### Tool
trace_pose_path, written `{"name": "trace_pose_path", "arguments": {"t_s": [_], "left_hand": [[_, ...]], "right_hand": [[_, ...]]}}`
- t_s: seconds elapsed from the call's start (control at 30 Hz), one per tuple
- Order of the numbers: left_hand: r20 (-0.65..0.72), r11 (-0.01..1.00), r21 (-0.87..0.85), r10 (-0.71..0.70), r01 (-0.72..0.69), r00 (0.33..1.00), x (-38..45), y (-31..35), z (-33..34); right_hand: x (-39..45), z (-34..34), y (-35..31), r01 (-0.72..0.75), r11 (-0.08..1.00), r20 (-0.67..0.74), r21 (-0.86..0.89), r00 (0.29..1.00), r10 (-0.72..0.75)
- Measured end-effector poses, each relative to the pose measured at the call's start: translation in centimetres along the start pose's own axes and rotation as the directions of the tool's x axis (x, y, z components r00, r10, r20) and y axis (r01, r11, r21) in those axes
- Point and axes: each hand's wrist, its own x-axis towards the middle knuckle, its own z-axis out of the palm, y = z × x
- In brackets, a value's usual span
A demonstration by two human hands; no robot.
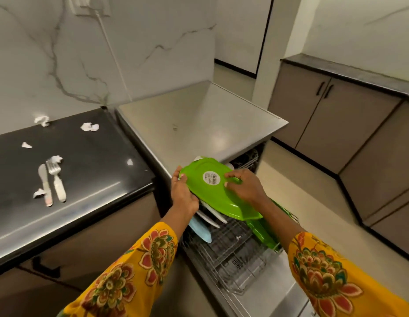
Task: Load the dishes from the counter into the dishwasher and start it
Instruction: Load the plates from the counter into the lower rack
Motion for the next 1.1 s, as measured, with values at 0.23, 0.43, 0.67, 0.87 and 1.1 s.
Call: {"name": "trace_pose_path", "arguments": {"t_s": [0.23, 0.43, 0.67, 0.87, 1.1], "left_hand": [[0.017, 0.993, 0.101, -0.063, 0.061, 0.998, -0.4, -6.8, 3.2], [-0.009, 0.973, 0.203, -0.111, 0.110, 0.994, -0.1, -11.9, 4.6], [-0.134, 0.923, 0.330, -0.161, 0.198, 0.978, 2.1, -17.0, 4.7], [-0.154, 0.891, 0.332, -0.272, 0.309, 0.950, 5.1, -20.6, 4.8], [-0.170, 0.793, 0.389, -0.438, 0.469, 0.883, 8.6, -23.0, 2.6]], "right_hand": [[-0.3, -2.5, 7.1, 0.008, 0.995, 0.135, -0.104, 0.991, 0.006], [-0.8, -2.3, 12.0, -0.050, 0.973, 0.276, -0.225, 0.954, 0.113], [-1.4, 0.2, 16.1, -0.033, 0.899, 0.334, -0.436, 0.922, 0.196], [-0.6, 2.8, 19.1, -0.081, 0.826, 0.256, -0.558, 0.930, 0.264], [4.0, 3.5, 26.6, -0.285, 0.800, 0.153, -0.529, 0.895, 0.420]]}}
